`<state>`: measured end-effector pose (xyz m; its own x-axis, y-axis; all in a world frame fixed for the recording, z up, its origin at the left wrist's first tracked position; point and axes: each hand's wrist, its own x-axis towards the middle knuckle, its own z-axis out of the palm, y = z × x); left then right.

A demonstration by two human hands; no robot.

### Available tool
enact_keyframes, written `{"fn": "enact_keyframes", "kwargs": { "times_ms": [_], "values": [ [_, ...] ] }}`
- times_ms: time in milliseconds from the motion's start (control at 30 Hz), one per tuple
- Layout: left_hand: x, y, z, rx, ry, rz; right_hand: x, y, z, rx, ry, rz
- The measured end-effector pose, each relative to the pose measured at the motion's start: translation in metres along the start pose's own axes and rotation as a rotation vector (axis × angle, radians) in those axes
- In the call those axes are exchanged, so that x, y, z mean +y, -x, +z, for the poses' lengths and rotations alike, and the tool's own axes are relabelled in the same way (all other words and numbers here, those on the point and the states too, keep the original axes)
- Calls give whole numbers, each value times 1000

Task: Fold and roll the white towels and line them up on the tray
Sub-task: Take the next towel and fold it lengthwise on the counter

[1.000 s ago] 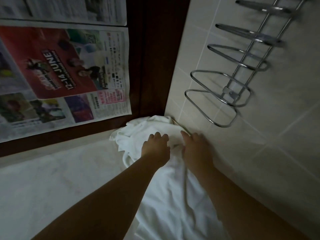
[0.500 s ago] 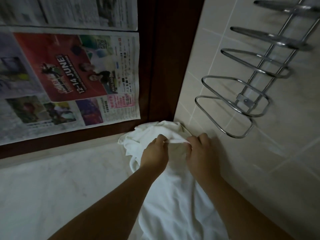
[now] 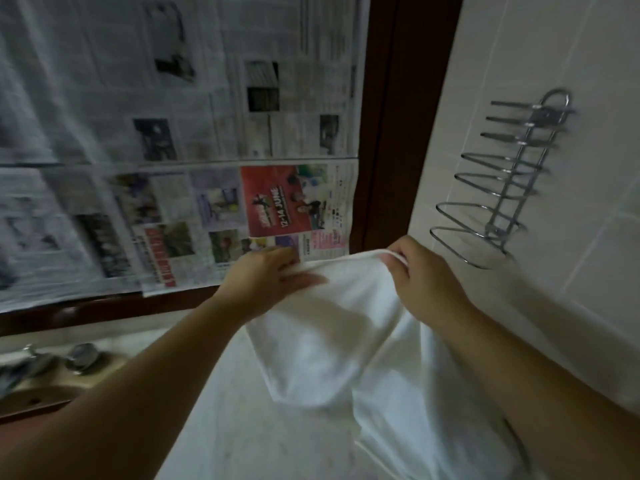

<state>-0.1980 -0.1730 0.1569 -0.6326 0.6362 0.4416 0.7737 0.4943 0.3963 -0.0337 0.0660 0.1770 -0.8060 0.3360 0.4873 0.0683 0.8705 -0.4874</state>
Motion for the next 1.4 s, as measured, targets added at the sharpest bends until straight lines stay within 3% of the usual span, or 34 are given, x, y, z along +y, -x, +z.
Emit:
{"fn": "enact_keyframes", "kwargs": {
  "times_ms": [167, 333, 433, 500, 600, 733, 900, 1067, 1200, 1300, 1400],
  "values": [
    [-5, 62, -99, 113, -20, -188, -93, 11, -53, 118, -27, -59],
    [12, 114, -181, 377, 525, -321, -163, 24, -106, 198, -90, -40],
    [60, 126, -226, 427, 639, -222, -194, 35, -129, -45, -17, 2],
    [98, 128, -255, 437, 563, -146, -220, 48, -142, -287, -15, -12],
    [148, 128, -287, 378, 344, 18, -264, 68, -145, -474, -242, -102],
    [189, 138, -299, 209, 79, 148, -298, 84, -147, -250, -478, -186],
    [184, 172, -307, 194, 39, 68, -300, 106, -163, -150, -452, -298],
    [151, 221, -280, -67, 260, -76, -291, 115, -160, -166, -635, -159],
    [126, 253, -263, -15, 443, -226, -278, 123, -148, -225, -374, -176],
    [124, 258, -258, 67, 249, -191, -274, 131, -129, -246, -191, -274],
    [128, 254, -252, 8, 101, -105, -275, 139, -115, -292, -179, -326]
  ]
}}
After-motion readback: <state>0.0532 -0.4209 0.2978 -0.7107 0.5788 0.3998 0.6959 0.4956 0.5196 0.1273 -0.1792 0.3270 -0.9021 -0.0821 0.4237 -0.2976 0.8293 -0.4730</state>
